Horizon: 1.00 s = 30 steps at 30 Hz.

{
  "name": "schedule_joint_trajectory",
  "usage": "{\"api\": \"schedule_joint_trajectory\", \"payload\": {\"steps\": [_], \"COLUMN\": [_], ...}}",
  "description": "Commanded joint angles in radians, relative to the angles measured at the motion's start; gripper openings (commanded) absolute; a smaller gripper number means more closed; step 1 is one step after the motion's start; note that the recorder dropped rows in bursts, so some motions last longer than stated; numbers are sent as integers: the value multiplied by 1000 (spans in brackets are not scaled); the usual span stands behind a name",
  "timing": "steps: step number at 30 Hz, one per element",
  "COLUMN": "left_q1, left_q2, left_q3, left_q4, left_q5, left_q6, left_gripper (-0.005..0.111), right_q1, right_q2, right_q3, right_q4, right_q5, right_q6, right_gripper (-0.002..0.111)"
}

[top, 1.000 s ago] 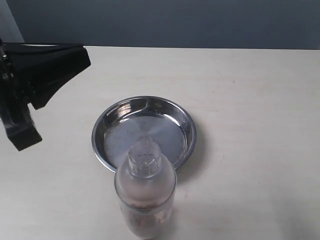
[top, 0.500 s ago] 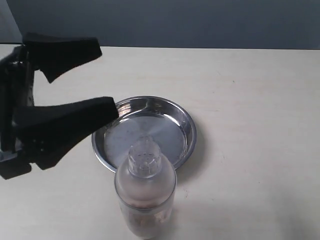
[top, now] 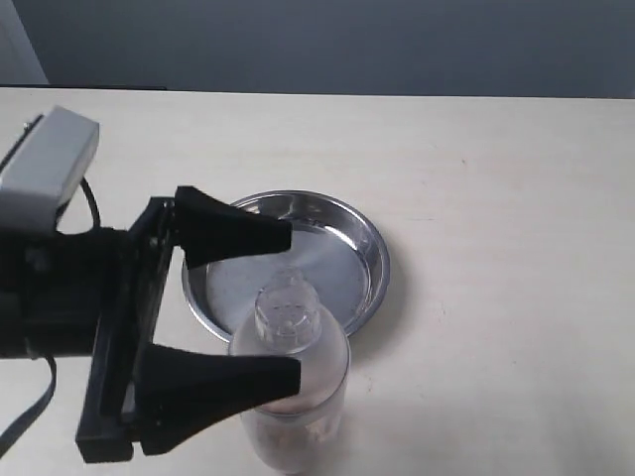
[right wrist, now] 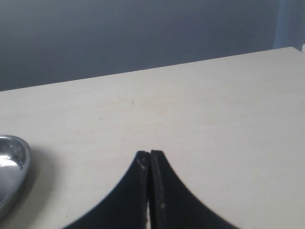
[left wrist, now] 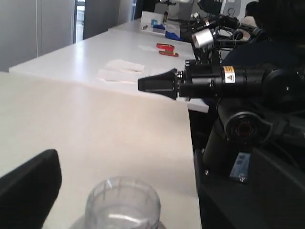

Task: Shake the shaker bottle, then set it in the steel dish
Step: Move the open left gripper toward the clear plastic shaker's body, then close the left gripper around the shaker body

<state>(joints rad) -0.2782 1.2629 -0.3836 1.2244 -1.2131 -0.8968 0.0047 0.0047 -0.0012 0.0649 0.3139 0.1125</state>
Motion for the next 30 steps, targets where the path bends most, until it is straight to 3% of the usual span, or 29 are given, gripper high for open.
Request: {"api": "schedule_joint_trajectory", "payload": {"steps": [1, 14, 22, 30], "left_q1": [-7, -7, -16, -75], "left_q2": [71, 310, 448, 527], "left_q3": [48, 88, 86, 59], "left_q4": [-7, -44, -103, -174], "left_q5": [-8, -8, -8, -8], "left_q6": [106, 410, 491, 515], "left_gripper": [106, 106, 106, 106], "right_q1": [-3, -3, -3, -3], "right_q2": [-5, -5, -5, -5], "right_q3": [1, 1, 1, 1], "right_q4": [-3, -3, -3, -3], "right_q5": [-9, -9, -9, -9], "right_q6": [-4, -4, -6, -4], "right_gripper": [-1, -1, -1, -1]}}
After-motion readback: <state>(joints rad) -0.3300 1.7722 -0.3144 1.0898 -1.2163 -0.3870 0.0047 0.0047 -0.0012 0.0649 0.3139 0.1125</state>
